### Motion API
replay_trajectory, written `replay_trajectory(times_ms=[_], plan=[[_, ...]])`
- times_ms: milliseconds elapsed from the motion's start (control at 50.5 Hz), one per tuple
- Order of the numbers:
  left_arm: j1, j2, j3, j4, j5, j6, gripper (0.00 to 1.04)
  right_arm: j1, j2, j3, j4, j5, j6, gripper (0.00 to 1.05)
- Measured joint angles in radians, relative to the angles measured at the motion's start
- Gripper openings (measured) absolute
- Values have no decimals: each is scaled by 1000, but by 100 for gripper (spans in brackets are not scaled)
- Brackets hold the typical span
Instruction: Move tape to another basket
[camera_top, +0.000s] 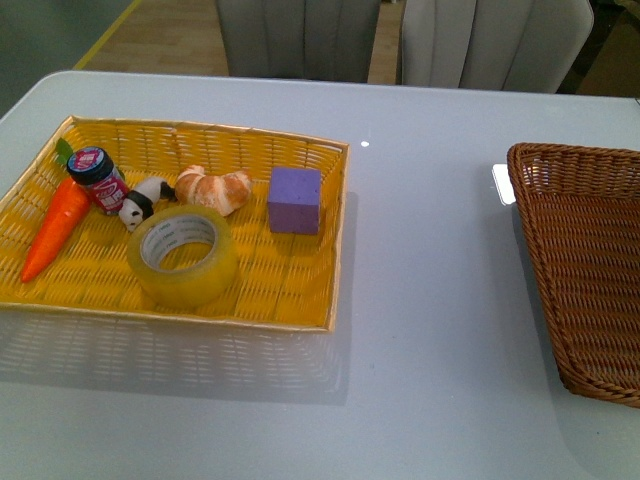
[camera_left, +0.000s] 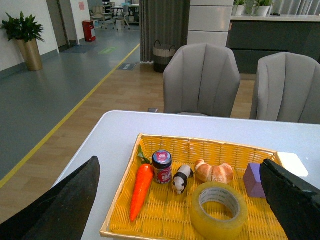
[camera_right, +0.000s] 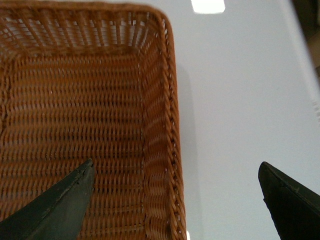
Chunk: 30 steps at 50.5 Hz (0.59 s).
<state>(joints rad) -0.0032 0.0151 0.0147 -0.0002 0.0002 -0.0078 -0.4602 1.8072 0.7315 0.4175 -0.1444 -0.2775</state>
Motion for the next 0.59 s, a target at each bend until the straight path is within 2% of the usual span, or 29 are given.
replay_trajectory(times_ms=[119, 554, 594], plan=[[0, 0, 0, 0, 0, 0, 96, -4, 146, 113, -60, -37, 23, 96], [0, 0, 0, 0, 0, 0, 96, -19, 392, 271, -81, 20, 10, 96], [0, 0, 0, 0, 0, 0, 96, -20, 403, 276, -81, 21, 6, 91]])
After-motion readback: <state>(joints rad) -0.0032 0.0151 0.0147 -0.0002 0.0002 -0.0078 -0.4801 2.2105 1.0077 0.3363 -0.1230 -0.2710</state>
